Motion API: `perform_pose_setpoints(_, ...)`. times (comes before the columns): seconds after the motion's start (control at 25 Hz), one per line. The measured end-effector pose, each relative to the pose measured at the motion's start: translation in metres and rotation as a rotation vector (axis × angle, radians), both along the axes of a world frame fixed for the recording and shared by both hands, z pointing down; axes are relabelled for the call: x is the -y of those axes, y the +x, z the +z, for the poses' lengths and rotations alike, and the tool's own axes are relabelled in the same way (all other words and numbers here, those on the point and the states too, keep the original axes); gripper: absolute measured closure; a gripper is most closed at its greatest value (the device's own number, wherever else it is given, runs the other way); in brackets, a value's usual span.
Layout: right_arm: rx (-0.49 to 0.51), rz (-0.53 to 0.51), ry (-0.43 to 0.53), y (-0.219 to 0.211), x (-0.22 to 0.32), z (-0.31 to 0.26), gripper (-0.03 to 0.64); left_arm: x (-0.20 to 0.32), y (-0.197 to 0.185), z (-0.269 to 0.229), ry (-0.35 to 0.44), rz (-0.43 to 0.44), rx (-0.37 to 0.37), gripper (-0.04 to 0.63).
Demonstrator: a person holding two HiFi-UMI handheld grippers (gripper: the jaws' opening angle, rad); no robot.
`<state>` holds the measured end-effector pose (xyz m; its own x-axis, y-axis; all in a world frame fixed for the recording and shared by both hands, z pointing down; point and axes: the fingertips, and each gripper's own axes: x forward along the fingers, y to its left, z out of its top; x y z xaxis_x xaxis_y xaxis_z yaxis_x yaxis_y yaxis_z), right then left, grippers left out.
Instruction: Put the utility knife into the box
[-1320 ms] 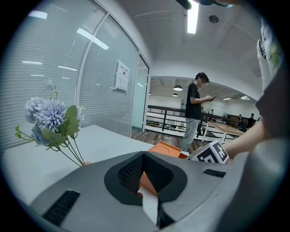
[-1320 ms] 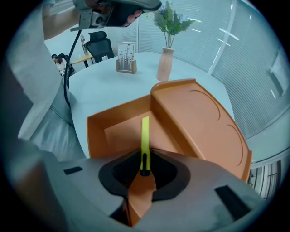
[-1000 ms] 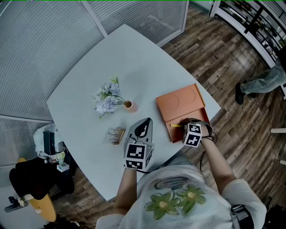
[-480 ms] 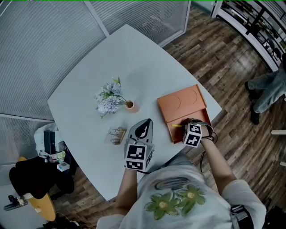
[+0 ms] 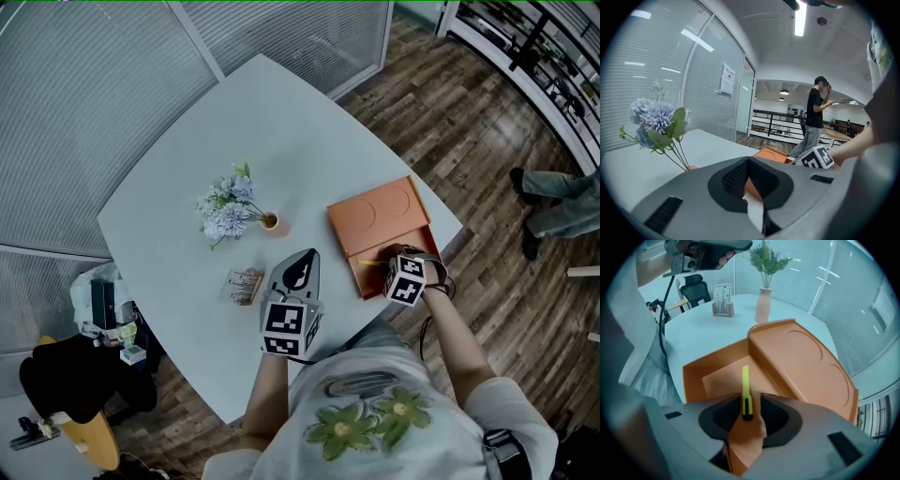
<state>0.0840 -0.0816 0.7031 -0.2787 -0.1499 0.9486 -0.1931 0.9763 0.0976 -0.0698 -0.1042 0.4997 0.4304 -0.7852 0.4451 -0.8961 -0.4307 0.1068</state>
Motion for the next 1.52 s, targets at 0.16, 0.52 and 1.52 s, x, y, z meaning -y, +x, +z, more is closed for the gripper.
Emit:
perform_pose_setpoints(0.16,0.086,0.077,0.028,-0.003,0.003,-0.024,0.478,-0.002,0.002,-0.003,0.005,0.013,-0.018,0.595)
perform_pose_setpoints(0.52,0.306,0.238,0.120,-0.017,0.007,-0.100,0.479,-0.007,0.006,-0.015,0.031,0.044,-0.036,0.595)
perform_pose_setpoints(1.52,0.757,0.584,0.407,-0.019,-0.031,-0.236,0.614,-0.047,0.057,-0.053,0.118,0.201,-0.076,0.595)
